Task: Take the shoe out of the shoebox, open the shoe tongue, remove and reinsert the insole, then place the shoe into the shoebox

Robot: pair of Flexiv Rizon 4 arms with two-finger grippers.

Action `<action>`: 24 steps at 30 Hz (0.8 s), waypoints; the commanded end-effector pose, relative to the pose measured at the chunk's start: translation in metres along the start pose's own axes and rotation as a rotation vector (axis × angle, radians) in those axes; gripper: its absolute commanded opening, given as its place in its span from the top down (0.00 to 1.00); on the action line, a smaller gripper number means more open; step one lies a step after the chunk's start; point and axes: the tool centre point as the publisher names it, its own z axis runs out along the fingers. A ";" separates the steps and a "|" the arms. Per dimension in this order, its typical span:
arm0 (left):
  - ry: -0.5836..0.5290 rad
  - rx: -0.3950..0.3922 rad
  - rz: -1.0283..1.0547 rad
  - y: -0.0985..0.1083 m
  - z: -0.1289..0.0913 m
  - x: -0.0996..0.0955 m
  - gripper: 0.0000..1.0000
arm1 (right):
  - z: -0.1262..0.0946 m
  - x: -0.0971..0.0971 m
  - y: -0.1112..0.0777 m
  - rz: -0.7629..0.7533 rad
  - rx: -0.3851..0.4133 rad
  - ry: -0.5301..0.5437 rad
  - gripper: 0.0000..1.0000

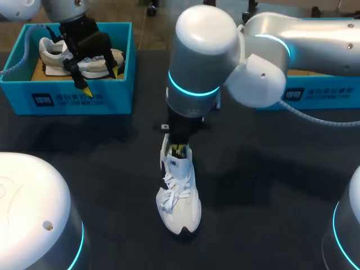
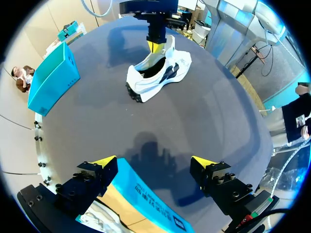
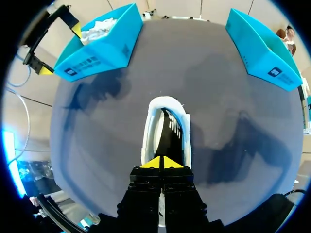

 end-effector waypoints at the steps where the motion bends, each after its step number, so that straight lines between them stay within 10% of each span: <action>1: 0.001 -0.003 0.000 0.000 -0.001 0.000 0.00 | 0.004 0.003 0.001 0.000 0.002 0.000 1.00; 24: 0.001 -0.003 0.000 0.000 -0.001 0.000 0.00 | 0.038 0.010 0.032 0.032 -0.144 -0.209 1.00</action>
